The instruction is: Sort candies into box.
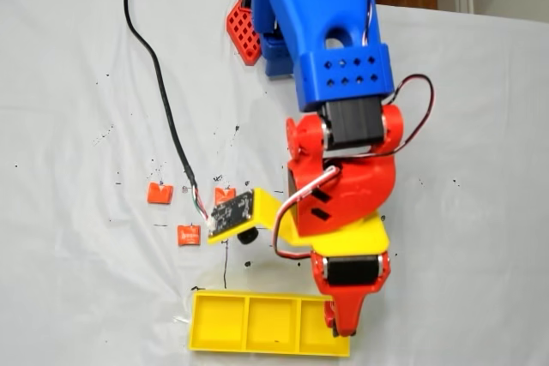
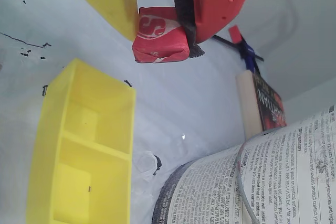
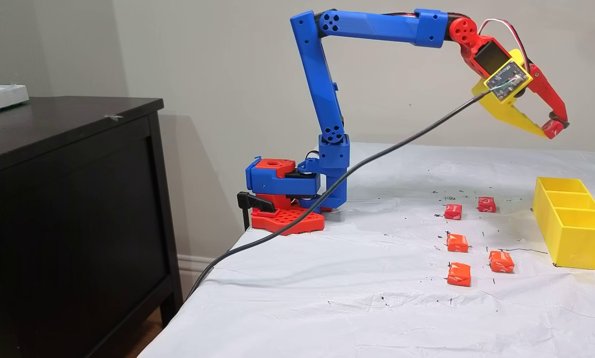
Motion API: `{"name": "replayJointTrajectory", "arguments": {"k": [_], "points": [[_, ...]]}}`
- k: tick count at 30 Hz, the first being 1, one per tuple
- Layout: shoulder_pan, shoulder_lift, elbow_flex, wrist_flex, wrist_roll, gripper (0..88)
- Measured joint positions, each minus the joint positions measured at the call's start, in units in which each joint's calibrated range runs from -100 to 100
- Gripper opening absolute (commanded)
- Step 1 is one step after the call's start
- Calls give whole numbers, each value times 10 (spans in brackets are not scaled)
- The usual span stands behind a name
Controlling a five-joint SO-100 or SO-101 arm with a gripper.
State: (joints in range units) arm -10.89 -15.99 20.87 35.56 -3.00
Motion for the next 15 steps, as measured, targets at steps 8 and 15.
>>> {"name": "replayJointTrajectory", "arguments": {"k": [8, 15], "points": [[0, 60, 0, -15, -14, 1], [0, 109, -1, -34, -18, 1]]}}
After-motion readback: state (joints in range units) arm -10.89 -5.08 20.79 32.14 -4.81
